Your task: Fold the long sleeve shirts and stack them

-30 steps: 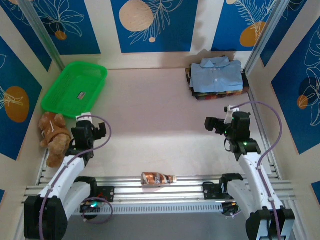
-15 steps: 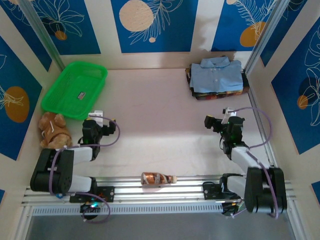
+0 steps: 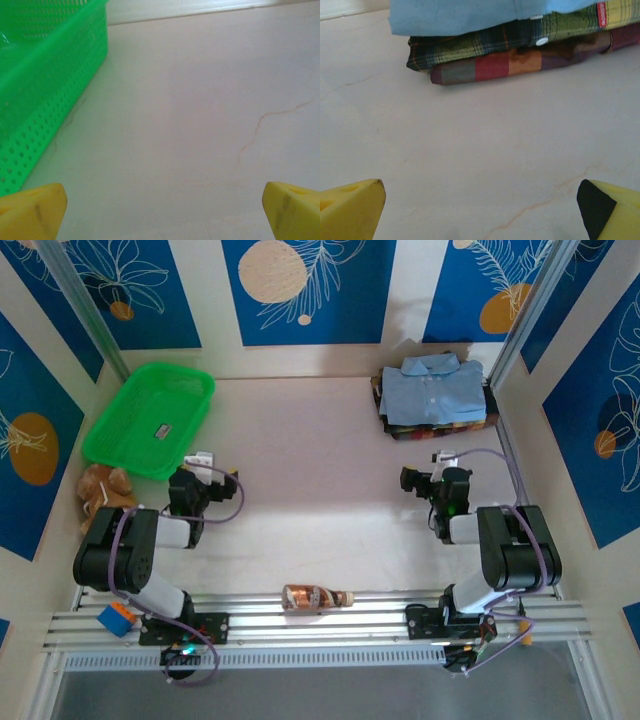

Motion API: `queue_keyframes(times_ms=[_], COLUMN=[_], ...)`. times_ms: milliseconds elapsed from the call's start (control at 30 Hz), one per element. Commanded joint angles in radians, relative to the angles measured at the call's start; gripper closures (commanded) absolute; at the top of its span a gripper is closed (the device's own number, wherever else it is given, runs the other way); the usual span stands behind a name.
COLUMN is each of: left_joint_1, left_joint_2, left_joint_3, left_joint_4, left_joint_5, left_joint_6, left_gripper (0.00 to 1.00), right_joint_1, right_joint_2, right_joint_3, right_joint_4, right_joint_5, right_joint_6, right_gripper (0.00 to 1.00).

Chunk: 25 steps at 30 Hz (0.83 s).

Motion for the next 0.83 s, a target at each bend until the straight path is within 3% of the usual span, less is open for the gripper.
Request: queue_keyframes(times_ms=[0,800], left_joint_1=[0.017,0.016], left_joint_2=[0.001,-0.001], left_joint_3=[0.014,0.01], left_joint_4=[-0.02,-0.013], left_joint_5=[0.022,0.01], left_joint_6=[0.008,0.01], left_gripper=[0.0,0.0], right_joint_1=[0.009,-0.004], right_joint_2=[-0.004,-0.006], right_joint_3=[0.041,0.042], right_joint_4=[0.015,0.009], right_joint_5=[0.026,-0.046], right_joint_6=[-0.032,-0.045], right_gripper=[0.01,0.01])
